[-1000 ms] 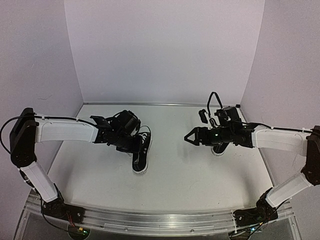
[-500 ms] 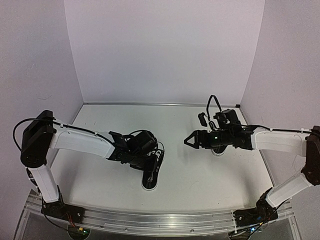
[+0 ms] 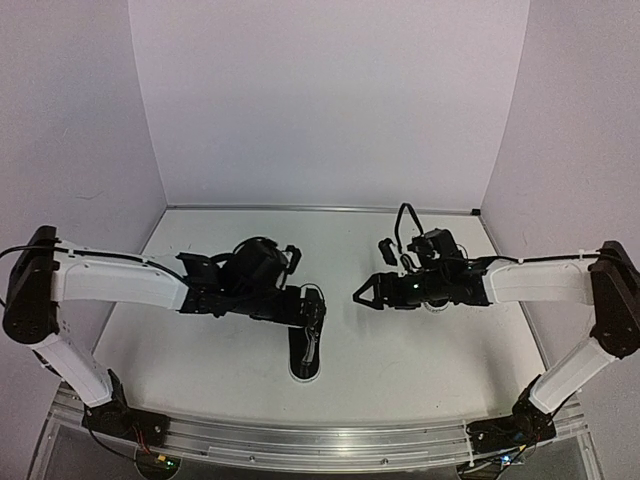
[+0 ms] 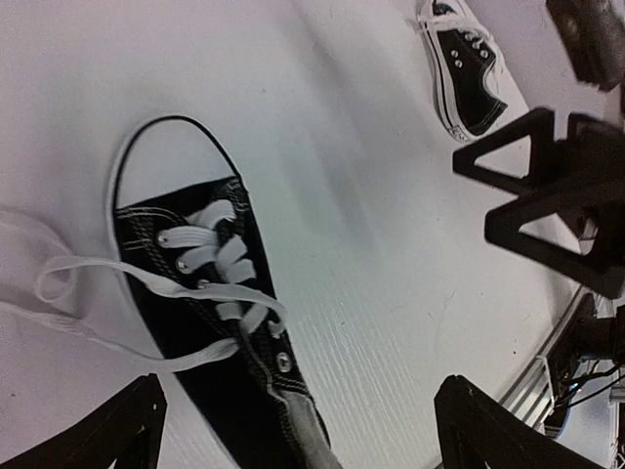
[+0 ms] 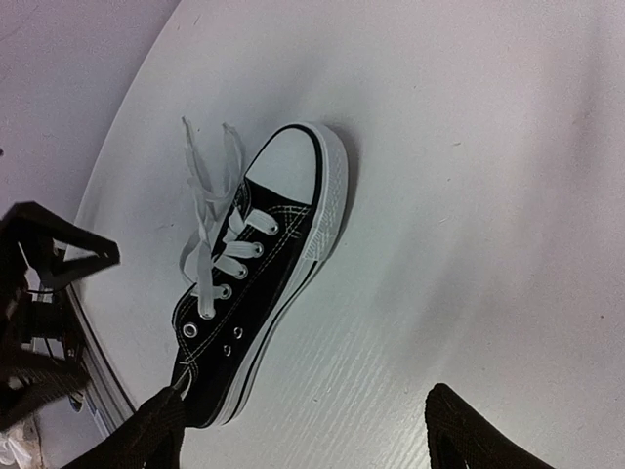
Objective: Tie the shoes
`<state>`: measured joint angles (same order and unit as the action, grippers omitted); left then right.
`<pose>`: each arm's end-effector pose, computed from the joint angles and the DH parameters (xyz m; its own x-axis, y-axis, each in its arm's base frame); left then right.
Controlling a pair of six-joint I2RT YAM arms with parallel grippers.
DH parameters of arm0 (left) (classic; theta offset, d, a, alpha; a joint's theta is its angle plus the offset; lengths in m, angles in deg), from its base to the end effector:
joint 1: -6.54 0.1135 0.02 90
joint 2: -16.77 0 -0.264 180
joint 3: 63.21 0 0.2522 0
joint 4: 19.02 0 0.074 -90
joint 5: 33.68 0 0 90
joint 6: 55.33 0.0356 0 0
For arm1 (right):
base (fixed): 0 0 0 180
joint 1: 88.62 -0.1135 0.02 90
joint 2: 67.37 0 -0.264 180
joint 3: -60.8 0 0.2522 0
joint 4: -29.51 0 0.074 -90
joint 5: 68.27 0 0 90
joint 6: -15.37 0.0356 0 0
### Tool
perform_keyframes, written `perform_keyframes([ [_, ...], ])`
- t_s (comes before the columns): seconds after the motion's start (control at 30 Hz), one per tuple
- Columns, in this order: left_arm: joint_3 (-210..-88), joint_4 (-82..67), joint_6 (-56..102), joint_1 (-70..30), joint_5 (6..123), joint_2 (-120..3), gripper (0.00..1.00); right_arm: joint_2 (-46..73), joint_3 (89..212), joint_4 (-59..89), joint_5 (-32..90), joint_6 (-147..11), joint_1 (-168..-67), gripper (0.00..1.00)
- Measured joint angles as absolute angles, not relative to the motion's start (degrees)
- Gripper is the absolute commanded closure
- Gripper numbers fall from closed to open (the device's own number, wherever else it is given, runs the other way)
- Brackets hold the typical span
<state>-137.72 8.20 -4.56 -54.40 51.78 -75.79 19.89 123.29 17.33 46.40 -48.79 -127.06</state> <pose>0.1718 -0.3034 0.2213 -0.8013 0.1440 -0.5807 0.4358 0.8055 -0.4015 0.2425 0.2114 0.2076 -0.7839 -0.1165 -0.6099 -0.5384 0.6168 0.5741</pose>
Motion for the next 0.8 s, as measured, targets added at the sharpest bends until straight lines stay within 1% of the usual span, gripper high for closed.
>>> perform_keyframes([
  [0.07, -134.09, 6.7, -4.18, -51.74, 52.94, -71.22, 0.0, 21.38, 123.29, 18.34, 46.66, -48.35, -128.22, 0.2],
  [0.23, -125.67, 4.52, -3.68, -45.12, 55.51, -65.89, 0.01, 24.68, 124.36, 18.71, 46.7, -47.76, -131.77, 0.23],
  [0.37, -119.61, 2.63, -3.9, -37.18, 62.36, -63.68, 0.01, 26.97, 128.4, 17.97, 46.62, -48.03, -133.87, 0.24],
  [0.47, -119.05, 2.85, -2.75, -31.24, 63.36, -63.54, 0.03, 28.27, 132.57, 17.22, 45.91, -48.84, -135.2, 0.24],
  [0.53, -120.47, 4.52, -0.78, -29.53, 63.09, -63.68, 0.05, 28.49, 134.25, 16.93, 45.41, -49.22, -135.7, 0.24],
  [0.6, -123.11, 5.96, 1.45, -28.76, 63.17, -64.54, 0.11, 28.53, 135.29, 16.45, 44.98, -49.54, -136.04, 0.24],
  [0.8, -135.06, 10.39, 7.08, -25.73, 60.96, -72.32, 0.38, 28.55, 135.57, 14.38, 44.03, -50.0, -136.24, 0.24],
])
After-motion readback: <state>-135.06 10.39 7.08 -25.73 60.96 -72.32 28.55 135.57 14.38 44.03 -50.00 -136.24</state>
